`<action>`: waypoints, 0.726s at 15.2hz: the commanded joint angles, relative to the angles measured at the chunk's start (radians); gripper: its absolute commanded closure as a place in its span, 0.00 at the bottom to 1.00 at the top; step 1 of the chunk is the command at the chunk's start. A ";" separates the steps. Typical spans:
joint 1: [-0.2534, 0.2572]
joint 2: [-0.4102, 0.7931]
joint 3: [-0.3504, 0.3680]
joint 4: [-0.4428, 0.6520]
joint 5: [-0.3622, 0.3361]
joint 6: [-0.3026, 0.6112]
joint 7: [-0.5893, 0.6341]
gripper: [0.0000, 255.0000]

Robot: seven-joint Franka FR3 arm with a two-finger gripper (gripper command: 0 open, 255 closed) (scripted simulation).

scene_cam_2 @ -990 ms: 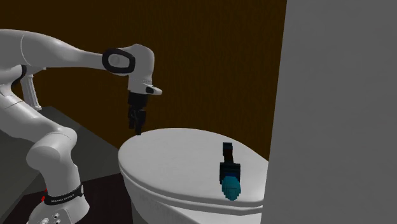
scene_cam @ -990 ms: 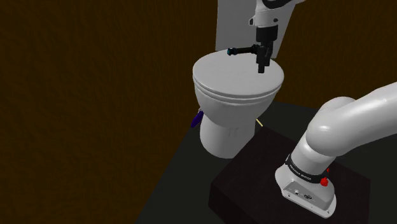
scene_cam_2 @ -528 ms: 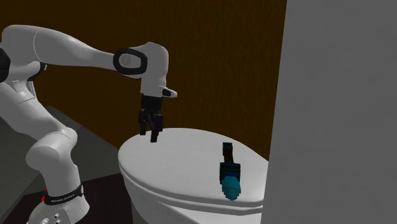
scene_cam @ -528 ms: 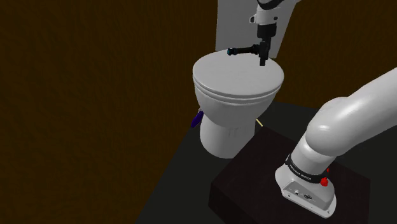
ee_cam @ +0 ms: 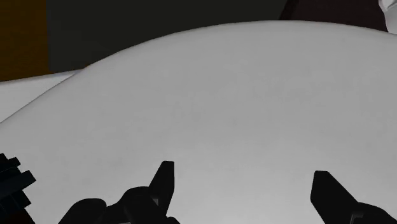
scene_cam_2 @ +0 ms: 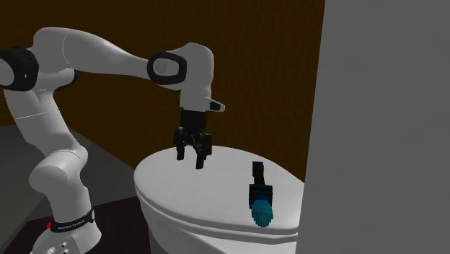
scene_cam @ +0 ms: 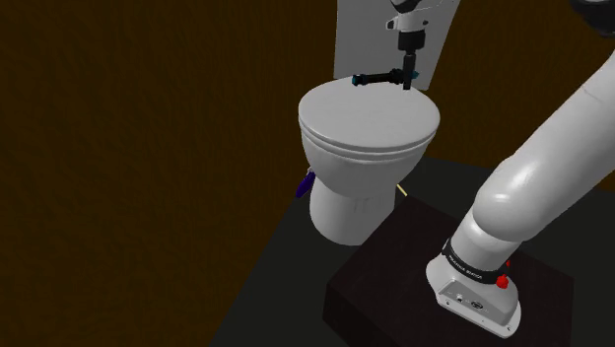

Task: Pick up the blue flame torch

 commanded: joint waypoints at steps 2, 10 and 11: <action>-0.009 0.107 -0.043 0.105 0.035 0.015 -0.110 0.00; -0.109 0.458 -0.101 0.485 0.211 -0.011 -0.396 0.00; -0.131 0.507 -0.100 0.547 0.237 -0.024 -0.427 0.00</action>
